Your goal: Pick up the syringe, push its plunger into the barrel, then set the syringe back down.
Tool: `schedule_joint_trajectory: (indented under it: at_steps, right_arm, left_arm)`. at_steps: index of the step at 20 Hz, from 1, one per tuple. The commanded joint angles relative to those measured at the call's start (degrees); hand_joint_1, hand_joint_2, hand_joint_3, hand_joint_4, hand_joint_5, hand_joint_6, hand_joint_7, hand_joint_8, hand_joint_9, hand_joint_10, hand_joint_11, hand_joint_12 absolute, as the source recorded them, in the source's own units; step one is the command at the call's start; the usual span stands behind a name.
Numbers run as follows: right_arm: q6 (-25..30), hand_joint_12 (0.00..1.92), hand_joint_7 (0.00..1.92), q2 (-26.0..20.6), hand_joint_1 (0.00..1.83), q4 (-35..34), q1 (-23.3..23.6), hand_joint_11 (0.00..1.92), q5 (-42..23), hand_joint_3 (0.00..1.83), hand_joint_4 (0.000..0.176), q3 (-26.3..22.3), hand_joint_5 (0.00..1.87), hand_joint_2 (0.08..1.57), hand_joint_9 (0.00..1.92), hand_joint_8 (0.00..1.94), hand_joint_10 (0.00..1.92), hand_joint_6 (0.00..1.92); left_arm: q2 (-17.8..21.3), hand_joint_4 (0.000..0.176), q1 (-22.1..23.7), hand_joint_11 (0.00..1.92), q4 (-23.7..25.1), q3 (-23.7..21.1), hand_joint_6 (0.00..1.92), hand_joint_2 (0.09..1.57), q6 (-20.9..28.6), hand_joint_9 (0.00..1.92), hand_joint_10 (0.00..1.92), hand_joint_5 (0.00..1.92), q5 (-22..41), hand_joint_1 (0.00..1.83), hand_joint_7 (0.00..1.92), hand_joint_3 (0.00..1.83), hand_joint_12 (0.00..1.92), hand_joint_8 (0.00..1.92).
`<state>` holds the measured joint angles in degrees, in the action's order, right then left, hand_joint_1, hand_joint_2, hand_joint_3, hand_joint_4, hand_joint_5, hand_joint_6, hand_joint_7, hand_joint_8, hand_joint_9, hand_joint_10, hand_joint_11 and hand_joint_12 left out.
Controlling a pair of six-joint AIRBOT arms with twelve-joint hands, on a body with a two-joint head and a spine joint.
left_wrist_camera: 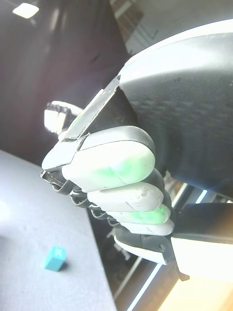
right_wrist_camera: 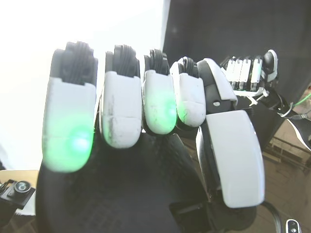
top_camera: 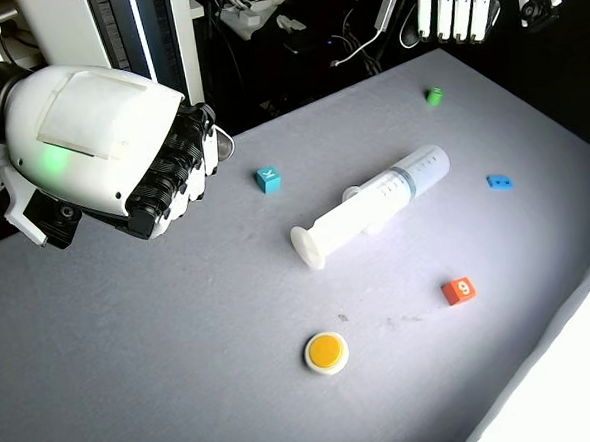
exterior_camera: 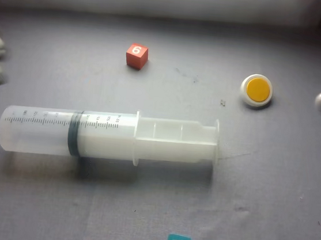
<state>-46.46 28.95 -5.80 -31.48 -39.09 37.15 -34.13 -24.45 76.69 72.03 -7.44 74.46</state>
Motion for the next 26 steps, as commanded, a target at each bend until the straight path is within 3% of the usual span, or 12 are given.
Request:
schedule_joint_trajectory:
  at_steps: [1, 7, 9, 10, 11, 13, 14, 16, 20, 21, 23, 26]
  right_arm:
    - [0.7, 0.00, 0.00, -0.2, 0.00, -0.4, 0.5, 0.00, -6.9, 0.03, 0.000, -0.1, 0.00, 1.19, 0.00, 0.00, 0.00, 0.00]
    - [3.4, 0.02, 0.05, -0.2, 0.00, -0.5, 0.5, 0.02, -6.9, 0.01, 0.000, -0.1, 0.07, 1.24, 0.02, 0.00, 0.01, 0.01]
    - [3.5, 0.10, 0.08, -0.2, 0.00, -0.5, 0.5, 0.00, -6.9, 0.00, 0.000, -0.3, 0.13, 1.26, 0.05, 0.01, 0.00, 0.01]
    - [3.5, 0.07, 0.05, -0.2, 0.00, -0.5, 0.5, 0.00, -6.9, 0.00, 0.000, -0.5, 0.07, 1.27, 0.02, 0.00, 0.00, 0.00]
    - [3.5, 0.02, 0.05, -0.2, 0.00, -0.4, 0.5, 0.00, -6.9, 0.00, 0.000, -0.6, 0.08, 1.27, 0.00, 0.00, 0.00, 0.00]
    - [3.5, 0.03, 0.09, -0.3, 0.00, -0.4, 0.4, 0.02, -6.4, 0.00, 0.000, -0.8, 0.12, 1.27, 0.04, 0.01, 0.02, 0.02]
    - [3.5, 0.03, 0.10, -0.3, 0.00, -0.4, 0.3, 0.02, -5.5, 0.00, 0.000, -0.8, 0.13, 1.27, 0.05, 0.01, 0.02, 0.02]
    - [3.5, 0.20, 0.11, -0.3, 0.00, -0.4, 0.3, 0.00, -3.3, 0.00, 0.000, -0.8, 0.13, 1.26, 0.08, 0.00, 0.00, 0.00]
    - [3.5, 0.11, 0.09, -0.6, 0.00, -0.4, -0.2, 0.00, -5.2, 0.00, 0.000, -0.9, 0.11, 1.28, 0.06, 0.01, 0.01, 0.00]
    - [2.5, 0.14, 0.09, -0.6, 0.00, -0.2, -0.2, 0.00, -5.5, 0.00, 0.000, -1.2, 0.12, 1.28, 0.06, 0.00, 0.01, 0.01]
    - [-1.2, 0.01, 0.05, -0.6, 0.00, -0.2, 0.2, 0.00, -5.5, 0.00, 0.000, -2.0, 0.09, 1.28, 0.02, 0.01, 0.01, 0.01]
    - [0.5, 0.00, 0.04, -0.8, 0.00, -1.1, 0.0, 0.00, -9.6, 0.00, 0.000, -2.5, 0.08, 1.29, 0.01, 0.00, 0.00, 0.00]
  left_arm:
    - [-0.2, 0.000, 0.5, 0.00, -5.1, 0.0, 0.00, 1.17, -0.3, 0.00, 0.00, 0.03, 2.6, 0.00, 0.01, 0.03, 0.00, 0.00]
    - [-0.5, 0.000, 1.3, 0.00, -4.1, -0.4, 0.00, 1.17, -0.3, 0.00, 0.00, 0.00, 2.8, 0.00, 0.00, 0.02, 0.00, 0.00]
    - [-0.5, 0.000, 1.3, 0.02, -4.3, -0.7, 0.01, 1.11, -0.3, 0.03, 0.01, 0.02, 2.9, 0.08, 0.02, 0.00, 0.01, 0.01]
    - [-0.5, 0.000, 1.3, 0.04, -4.7, -0.9, 0.00, 1.01, -0.4, 0.00, 0.00, 0.00, 2.9, 0.78, 0.00, 0.00, 0.02, 0.00]
    - [-0.5, 0.000, 1.4, 0.03, -5.1, -1.0, 0.00, 1.02, -0.7, 0.00, 0.00, 0.00, 2.9, 1.00, 0.00, 0.00, 0.02, 0.00]
    - [-0.5, 0.000, 1.3, 0.02, -5.1, -1.1, 0.00, 0.96, -0.9, 0.00, 0.00, 0.00, 3.0, 1.17, 0.00, 0.00, 0.02, 0.00]
    - [-0.5, 0.000, 1.3, 0.02, -5.1, -1.0, 0.00, 0.98, -1.0, 0.00, 0.00, 0.01, 3.0, 1.21, 0.00, 0.00, 0.02, 0.00]
    - [-0.5, 0.000, 1.3, 0.00, -5.2, -1.2, 0.00, 1.02, -0.6, 0.00, 0.00, 0.00, 3.0, 1.20, 0.00, 0.00, 0.26, 0.00]
    - [-0.4, 0.000, 0.0, 0.00, -4.5, -2.9, 0.00, 1.02, 0.4, 0.00, 0.00, 0.00, 3.1, 1.13, 0.00, 0.00, 0.40, 0.00]
    - [0.0, 0.000, 0.1, 0.00, -4.3, -3.3, 0.00, 1.02, 0.7, 0.00, 0.00, 0.00, 2.3, 1.13, 0.00, 0.00, 0.31, 0.00]
    - [0.1, 0.000, 0.4, 0.00, -4.3, -3.3, 0.00, 1.02, 1.2, 0.00, 0.00, 0.00, 2.2, 1.13, 0.00, 0.00, 0.37, 0.00]
    - [0.2, 0.000, 0.2, 0.00, -2.3, -3.7, 0.00, 1.02, 2.0, 0.00, 0.00, 0.00, 2.0, 1.16, 0.00, 0.00, 0.25, 0.00]
